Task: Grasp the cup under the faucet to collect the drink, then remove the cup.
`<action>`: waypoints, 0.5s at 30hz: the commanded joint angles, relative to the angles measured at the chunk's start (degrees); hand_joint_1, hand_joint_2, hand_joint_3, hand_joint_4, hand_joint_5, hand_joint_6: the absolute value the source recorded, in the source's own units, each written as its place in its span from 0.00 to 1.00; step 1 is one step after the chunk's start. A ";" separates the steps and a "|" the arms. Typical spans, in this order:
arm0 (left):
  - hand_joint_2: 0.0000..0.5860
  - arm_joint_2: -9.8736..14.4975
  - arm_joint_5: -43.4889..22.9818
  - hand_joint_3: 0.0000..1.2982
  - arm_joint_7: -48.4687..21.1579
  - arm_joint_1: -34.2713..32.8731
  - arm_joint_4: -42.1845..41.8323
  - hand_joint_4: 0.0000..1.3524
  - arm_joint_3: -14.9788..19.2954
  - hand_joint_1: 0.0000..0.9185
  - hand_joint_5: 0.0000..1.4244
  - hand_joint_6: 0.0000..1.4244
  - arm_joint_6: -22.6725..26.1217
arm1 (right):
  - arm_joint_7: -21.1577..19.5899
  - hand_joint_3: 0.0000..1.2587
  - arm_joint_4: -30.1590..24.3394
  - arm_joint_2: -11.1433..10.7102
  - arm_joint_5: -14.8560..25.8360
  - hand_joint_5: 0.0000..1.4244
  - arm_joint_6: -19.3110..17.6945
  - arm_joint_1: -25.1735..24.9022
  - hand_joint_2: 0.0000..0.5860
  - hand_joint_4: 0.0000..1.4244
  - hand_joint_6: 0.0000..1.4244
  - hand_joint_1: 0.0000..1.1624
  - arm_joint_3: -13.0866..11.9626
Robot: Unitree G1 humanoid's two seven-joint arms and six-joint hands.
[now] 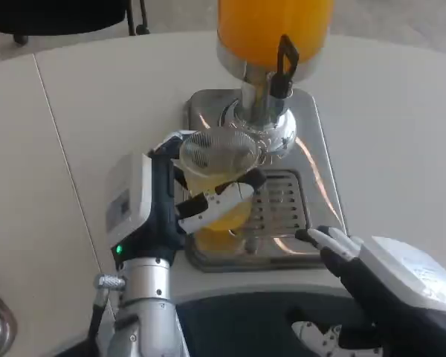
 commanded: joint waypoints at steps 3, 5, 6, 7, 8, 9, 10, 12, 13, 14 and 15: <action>0.12 1.90 -0.45 0.77 -2.22 2.73 -6.83 0.86 1.62 0.58 0.96 1.00 -2.70 | -1.01 0.05 -0.47 0.10 -0.10 0.00 -0.96 0.35 0.78 0.00 0.00 0.52 -0.54; 0.12 2.59 -0.41 0.77 -3.07 3.48 -8.25 0.86 2.03 0.58 0.96 1.00 -3.03 | -1.35 0.05 -0.27 -0.14 0.20 0.00 -1.06 0.13 0.78 0.00 0.00 0.52 -0.80; 0.12 3.12 -0.49 0.77 -3.60 4.08 -9.06 0.86 2.48 0.58 0.96 1.00 -3.22 | -1.62 0.05 -0.18 -0.34 0.40 0.00 -1.18 -0.10 0.78 0.00 0.00 0.52 -1.01; 0.12 3.67 -0.55 0.77 -4.09 4.73 -9.92 0.86 2.94 0.58 0.96 1.00 -3.43 | -1.81 0.05 -0.15 -0.48 0.58 0.00 -1.36 -0.28 0.78 0.00 0.00 0.52 -1.20; 0.12 4.29 -0.65 0.77 -4.59 5.39 -10.84 0.86 3.35 0.58 0.96 1.00 -3.69 | -1.96 0.05 -0.17 -0.61 0.71 0.00 -1.55 -0.37 0.78 0.00 0.00 0.52 -1.33; 0.12 4.87 -0.79 0.77 -5.19 6.07 -11.85 0.86 3.78 0.58 0.96 1.00 -3.99 | -2.08 0.05 -0.23 -0.73 0.81 0.00 -1.75 -0.41 0.78 0.00 0.00 0.52 -1.43; 0.12 5.47 -0.91 0.77 -5.81 6.74 -12.90 0.86 4.19 0.58 0.96 1.00 -4.33 | -2.21 0.05 -0.32 -0.85 0.89 0.00 -1.95 -0.41 0.78 0.00 0.00 0.52 -1.49; 0.12 6.63 -1.30 0.77 -7.22 8.21 -15.17 0.86 5.21 0.58 0.97 1.00 -4.99 | -2.64 0.05 -0.50 -1.09 0.95 0.00 -2.41 -0.39 0.78 0.00 0.00 0.52 -1.62; 0.12 6.95 -1.35 0.77 -7.73 8.71 -15.92 0.86 5.60 0.58 0.97 1.00 -5.22 | -2.84 0.05 -0.57 -1.26 0.96 0.00 -2.66 -0.43 0.78 0.00 0.00 0.52 -1.69; 0.12 7.50 -1.68 0.77 -8.48 9.56 -17.07 0.86 6.24 0.58 0.97 1.00 -5.45 | -3.11 0.05 -0.61 -1.60 0.98 0.00 -3.02 -0.49 0.78 0.00 0.00 0.52 -1.89; 0.12 8.02 -1.96 0.77 -9.21 10.39 -18.16 0.86 6.88 0.58 0.97 1.00 -5.71 | -3.32 0.05 -0.62 -1.84 1.02 0.00 -3.28 -0.52 0.78 0.00 0.00 0.52 -2.05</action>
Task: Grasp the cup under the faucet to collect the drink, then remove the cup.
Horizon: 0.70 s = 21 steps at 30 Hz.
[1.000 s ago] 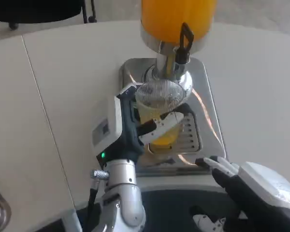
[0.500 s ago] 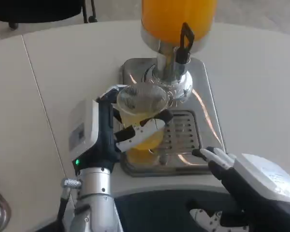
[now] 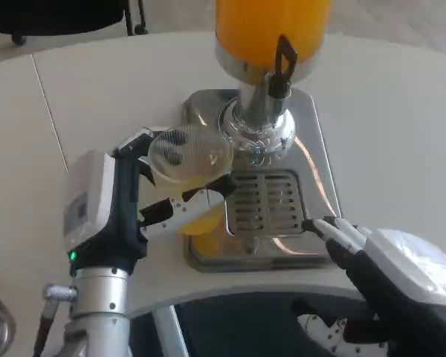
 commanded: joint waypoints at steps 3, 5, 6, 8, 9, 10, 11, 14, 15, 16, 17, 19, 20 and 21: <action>0.12 2.60 -2.40 0.77 -3.87 4.17 -7.92 0.86 3.81 0.58 0.96 1.00 -3.02 | -1.79 0.05 -0.22 -1.68 0.90 0.00 -2.04 -0.57 0.78 0.00 0.00 0.52 -1.61; 0.12 2.92 -3.07 0.77 -5.05 5.42 -10.15 0.86 5.02 0.58 0.96 1.00 -2.76 | -2.03 0.05 0.05 -2.31 1.52 0.00 -2.31 -0.86 0.78 0.00 0.00 0.52 -2.18; 0.12 3.07 -3.41 0.77 -5.76 6.16 -11.47 0.86 5.67 0.58 0.96 1.00 -2.66 | -2.21 0.05 0.15 -2.66 1.88 0.00 -2.48 -0.98 0.78 0.00 0.00 0.52 -2.41; 0.12 3.42 -4.20 0.77 -7.33 7.84 -14.24 0.86 6.89 0.58 0.96 1.00 -2.60 | -2.60 0.05 0.29 -3.70 2.35 0.00 -3.25 -1.12 0.78 0.00 0.00 0.52 -2.77; 0.12 3.45 -4.43 0.77 -8.00 8.44 -15.21 0.86 7.34 0.58 0.96 1.00 -2.58 | -2.69 0.04 0.35 -4.19 2.42 0.00 -3.62 -1.19 0.78 0.00 0.00 0.52 -2.89; 0.11 3.87 -5.08 0.77 -9.03 10.05 -17.32 0.86 8.21 0.58 0.96 1.00 -2.89 | -3.01 0.04 0.33 -4.66 2.60 0.00 -4.00 -1.08 0.78 0.00 0.00 0.52 -3.12; 0.11 4.11 -5.49 0.77 -9.79 11.17 -18.78 0.86 8.84 0.58 0.96 1.00 -3.11 | -3.41 0.04 0.28 -5.07 2.70 0.00 -4.43 -0.84 0.78 0.00 0.00 0.51 -3.29; 0.11 4.60 -6.47 0.77 -11.87 14.16 -22.53 0.86 10.36 0.58 0.96 1.00 -3.56 | -4.55 0.04 0.31 -5.67 3.22 0.00 -5.16 0.08 0.79 0.00 0.00 0.51 -3.53; 0.11 4.72 -6.76 0.77 -12.50 15.11 -23.64 0.86 10.81 0.58 0.96 1.00 -3.67 | -5.06 0.04 0.37 -5.95 3.41 0.00 -5.48 0.42 0.79 0.00 0.00 0.51 -3.53; 0.11 4.78 -7.13 0.77 -13.12 16.17 -24.84 0.86 11.29 0.58 0.96 1.00 -3.71 | -5.56 0.04 0.45 -6.21 3.59 0.00 -5.80 0.72 0.79 0.00 0.00 0.51 -3.51; 0.11 4.89 -7.55 0.77 -13.84 17.73 -26.54 0.86 11.99 0.57 0.96 1.00 -3.92 | -6.40 0.04 0.62 -6.58 3.66 0.00 -6.41 1.16 0.79 0.00 0.00 0.51 -3.53; 0.11 4.85 -8.28 0.77 -15.12 20.60 -29.68 0.86 13.42 0.57 0.96 1.00 -4.20 | -8.11 0.04 0.99 -7.14 3.97 0.00 -7.36 2.02 0.79 0.00 0.00 0.51 -3.75; 0.11 4.71 -8.64 0.77 -15.64 21.77 -30.95 0.86 14.03 0.57 0.97 1.00 -4.17 | -9.14 0.04 1.21 -7.50 4.07 0.00 -7.86 2.60 0.79 0.00 0.00 0.51 -3.88; 0.11 4.55 -8.87 0.77 -16.03 22.42 -31.68 0.86 14.42 0.57 0.97 1.00 -4.11 | -9.94 0.04 1.43 -7.79 4.13 0.00 -8.19 3.21 0.79 0.00 0.00 0.51 -4.00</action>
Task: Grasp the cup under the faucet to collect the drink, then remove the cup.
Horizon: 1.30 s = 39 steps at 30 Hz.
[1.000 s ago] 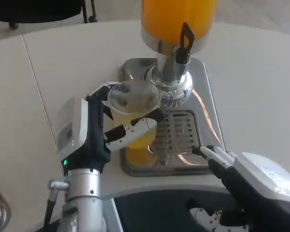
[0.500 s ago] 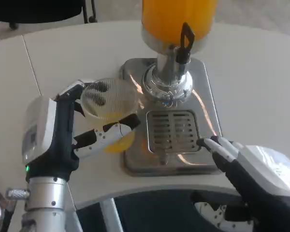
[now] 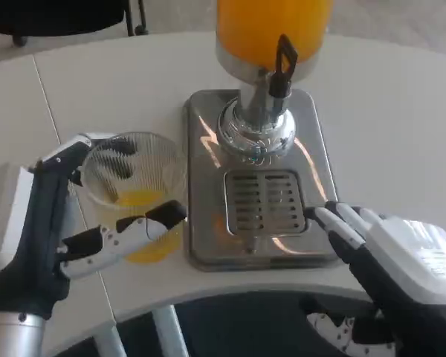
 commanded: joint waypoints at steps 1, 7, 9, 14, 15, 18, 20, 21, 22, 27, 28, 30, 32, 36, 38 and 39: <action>0.11 -0.19 -2.02 0.77 -1.71 3.85 -5.74 0.86 2.58 0.57 0.97 1.00 -2.07 | -4.47 0.04 0.90 -1.41 0.65 0.00 -2.07 3.03 0.79 0.00 0.00 0.51 -0.84; 0.11 -0.85 -3.18 0.78 -3.26 8.33 -9.82 0.86 4.33 0.57 0.96 1.00 -2.92 | -9.71 0.04 1.37 -1.57 -0.04 0.00 -4.34 7.81 0.79 0.00 0.00 0.50 -0.19; 0.11 -1.08 -3.64 0.77 -3.80 9.85 -11.03 0.86 4.68 0.57 0.96 1.00 -3.31 | -10.87 0.04 1.55 -1.54 -0.30 0.00 -4.78 8.72 0.79 0.00 0.00 0.50 -0.15; 0.11 -1.62 -4.75 0.77 -5.02 13.79 -13.69 0.86 4.92 0.57 0.96 1.00 -4.84 | -13.76 0.04 1.70 -1.25 -0.94 0.00 -5.72 10.71 0.79 0.00 0.00 0.50 -0.01; 0.11 -1.80 -4.93 0.77 -5.25 14.44 -14.14 0.86 4.90 0.57 0.96 1.00 -5.14 | -14.10 0.04 1.82 -1.13 -1.16 0.00 -5.81 10.97 0.79 0.00 0.00 0.50 0.15; 0.11 -2.42 -5.53 0.77 -6.20 17.12 -16.13 0.86 4.38 0.57 0.96 1.00 -6.88 | -15.28 0.04 2.30 -0.47 -2.11 0.00 -6.11 11.70 0.79 0.00 0.00 0.50 1.36; 0.11 -2.78 -5.83 0.77 -6.75 18.04 -16.78 0.86 4.36 0.57 0.96 1.00 -7.58 | -15.80 0.04 2.55 -0.20 -2.59 0.00 -6.08 11.89 0.80 0.00 0.00 0.50 1.88; 0.11 -2.93 -5.95 0.77 -7.01 18.41 -17.01 0.86 4.42 0.57 0.96 1.00 -7.95 | -16.10 0.04 2.66 -0.01 -2.72 0.00 -6.01 11.95 0.80 0.00 0.00 0.50 2.01; 0.11 -3.04 -6.13 0.77 -7.29 18.77 -17.21 0.86 4.48 0.57 0.96 1.00 -8.22 | -16.29 0.04 2.72 0.13 -2.81 0.00 -5.96 11.99 0.80 0.00 0.00 0.50 2.09; 0.11 -3.14 -6.77 0.77 -8.48 19.96 -17.56 0.86 5.06 0.57 0.96 1.00 -9.97 | -17.82 0.04 3.51 1.23 -3.53 0.00 -5.85 12.14 0.81 0.00 0.00 0.49 3.09; 0.11 -3.21 -6.93 0.77 -8.70 20.10 -17.59 0.86 5.18 0.57 0.96 1.00 -10.20 | -18.04 0.04 3.64 1.40 -3.72 0.00 -5.94 12.15 0.81 0.00 0.00 0.49 3.28; 0.11 -3.24 -7.13 0.77 -9.15 20.48 -17.75 0.86 5.36 0.57 0.96 1.00 -10.84 | -18.50 0.04 3.81 1.59 -4.02 0.00 -6.08 12.10 0.81 0.00 0.00 0.49 3.64; 0.10 -3.19 -7.13 0.77 -9.45 20.79 -17.88 0.86 5.47 0.57 0.96 1.00 -11.32 | -18.90 0.04 3.92 1.80 -4.23 0.00 -6.07 11.85 0.81 0.00 0.00 0.49 3.94; 0.10 -3.48 -6.93 0.77 -9.90 21.22 -17.85 0.86 5.63 0.57 0.96 1.00 -11.56 | -19.53 0.04 3.14 2.47 -5.65 0.00 -6.60 12.14 0.81 0.00 0.00 0.49 5.46; 0.10 -3.65 -6.65 0.77 -10.09 21.42 -17.87 0.86 5.49 0.57 0.96 1.00 -11.56 | -19.63 0.04 3.05 2.70 -6.16 0.00 -6.78 12.63 0.81 0.00 0.00 0.49 5.96; 0.10 -3.71 -6.54 0.77 -10.15 21.48 -17.89 0.86 5.43 0.57 0.96 1.00 -11.56 | -19.77 0.04 3.11 2.79 -6.38 0.00 -6.87 12.90 0.81 0.00 0.00 0.49 6.20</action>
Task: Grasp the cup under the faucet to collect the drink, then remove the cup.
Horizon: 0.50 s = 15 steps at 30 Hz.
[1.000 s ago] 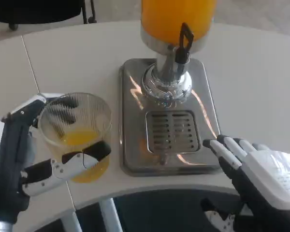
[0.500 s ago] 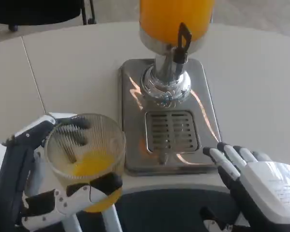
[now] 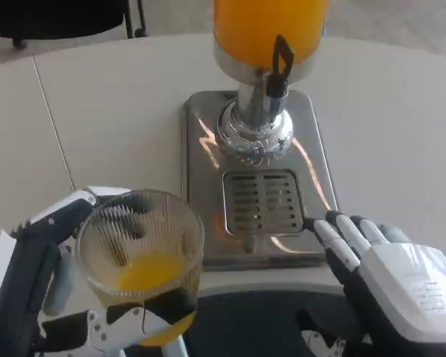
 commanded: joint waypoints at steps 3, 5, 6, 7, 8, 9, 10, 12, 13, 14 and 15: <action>0.10 -0.93 -0.05 0.77 -0.46 0.36 -1.80 0.86 -0.22 0.57 0.96 1.00 -1.71 | -1.41 0.04 -0.25 0.61 -1.58 0.00 -0.88 1.74 0.82 0.00 0.00 0.49 1.40; 0.10 -1.08 0.12 0.77 -0.66 0.20 -1.84 0.86 -0.22 0.57 0.96 1.00 -1.50 | -1.62 0.04 -0.08 0.76 -1.68 0.00 -0.84 2.14 0.82 0.00 0.00 0.49 1.64; 0.10 -1.12 0.17 0.77 -0.77 0.09 -1.84 0.86 -0.21 0.57 0.96 1.00 -1.40 | -1.69 0.04 0.01 0.84 -1.65 0.00 -0.78 2.30 0.82 0.00 0.00 0.49 1.63; 0.10 -1.15 0.21 0.77 -0.84 -0.03 -1.83 0.86 -0.21 0.57 0.96 1.00 -1.31 | -1.77 0.04 0.11 0.91 -1.55 0.00 -0.72 2.42 0.83 0.00 0.00 0.49 1.55; 0.10 -1.17 0.25 0.77 -0.90 -0.16 -1.81 0.86 -0.25 0.57 0.96 1.00 -1.21 | -1.82 0.04 0.18 0.96 -1.47 0.00 -0.69 2.49 0.83 0.00 0.00 0.49 1.47; 0.10 -1.21 0.28 0.77 -0.96 -0.32 -1.78 0.86 -0.31 0.57 0.96 1.00 -1.05 | -1.86 0.04 0.22 0.99 -1.43 0.00 -0.69 2.54 0.83 0.00 0.00 0.49 1.42; 0.10 -1.25 0.32 0.77 -1.00 -0.48 -1.75 0.86 -0.34 0.57 0.96 1.00 -0.93 | -1.88 0.04 0.24 1.03 -1.41 0.00 -0.69 2.61 0.83 0.00 0.00 0.49 1.41; 0.10 -1.35 0.34 0.77 -1.16 -0.71 -1.73 0.86 -0.35 0.57 0.96 1.00 -0.71 | -1.95 0.04 0.18 1.12 -1.49 0.00 -0.70 2.84 0.82 0.00 0.00 0.49 1.48; 0.10 -1.41 0.34 0.77 -1.27 -0.78 -1.72 0.86 -0.33 0.57 0.96 1.00 -0.67 | -1.97 0.04 0.12 1.24 -1.54 0.00 -0.66 2.99 0.82 0.00 0.00 0.49 1.54; 0.10 -1.45 0.31 0.77 -1.36 -0.87 -1.71 0.86 -0.31 0.57 0.96 1.00 -0.64 | -2.00 0.04 0.07 1.37 -1.60 0.00 -0.64 3.14 0.82 0.00 0.00 0.49 1.62; 0.10 -1.44 0.27 0.77 -1.45 -0.94 -1.70 0.86 -0.26 0.57 0.96 1.00 -0.60 | -1.99 0.04 0.00 1.53 -1.67 0.00 -0.59 3.29 0.82 0.00 0.00 0.49 1.73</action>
